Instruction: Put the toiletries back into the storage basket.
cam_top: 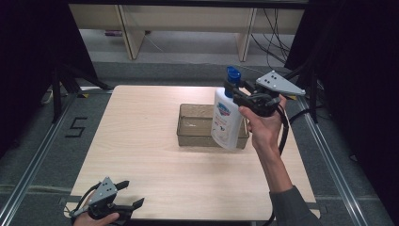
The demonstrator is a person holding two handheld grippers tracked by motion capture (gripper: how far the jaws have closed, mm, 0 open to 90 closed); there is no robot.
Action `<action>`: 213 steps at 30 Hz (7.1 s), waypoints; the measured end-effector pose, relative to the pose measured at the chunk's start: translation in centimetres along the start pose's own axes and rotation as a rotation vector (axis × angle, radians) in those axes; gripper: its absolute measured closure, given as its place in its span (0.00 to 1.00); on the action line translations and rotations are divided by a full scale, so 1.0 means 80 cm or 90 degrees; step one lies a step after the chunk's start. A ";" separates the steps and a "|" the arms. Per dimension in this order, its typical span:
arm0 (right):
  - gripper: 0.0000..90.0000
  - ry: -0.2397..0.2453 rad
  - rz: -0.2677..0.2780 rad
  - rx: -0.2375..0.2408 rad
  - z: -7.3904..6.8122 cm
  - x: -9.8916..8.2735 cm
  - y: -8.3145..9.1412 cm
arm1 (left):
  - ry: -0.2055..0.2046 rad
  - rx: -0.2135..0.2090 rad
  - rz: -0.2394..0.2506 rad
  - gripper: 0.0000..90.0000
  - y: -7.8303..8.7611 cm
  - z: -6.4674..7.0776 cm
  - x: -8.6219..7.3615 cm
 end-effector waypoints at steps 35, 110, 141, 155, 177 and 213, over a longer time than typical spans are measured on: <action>0.74 -0.029 -0.021 -0.088 0.076 -0.006 -0.034 | -0.005 -0.008 -0.001 0.16 -0.001 0.001 0.000; 0.73 -0.056 -0.072 -0.120 0.107 -0.086 -0.056 | 0.000 -0.012 0.009 0.16 -0.001 0.002 0.002; 0.73 -0.040 -0.051 -0.121 0.091 -0.106 -0.031 | -0.005 -0.004 0.003 0.16 0.000 0.003 0.001; 0.73 -0.019 -0.047 -0.123 0.082 -0.107 -0.031 | -0.004 -0.010 0.004 0.16 -0.001 0.003 0.001; 0.56 -0.067 -0.047 -0.105 0.081 -0.100 -0.011 | 0.001 -0.009 0.002 0.16 -0.003 0.004 0.000; 0.35 -0.101 -0.038 -0.123 0.059 -0.106 0.028 | -0.002 -0.010 0.004 0.16 -0.002 0.005 0.000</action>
Point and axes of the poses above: each handheld gripper's, and its own axes: y roughly backward along the jaws, x roughly out of its top, z roughly to its right, the point moved 1 cm from there along -y, roughly forward along the jaws, and after that the axes turned 2 degrees about y, right-handed, at the moved point
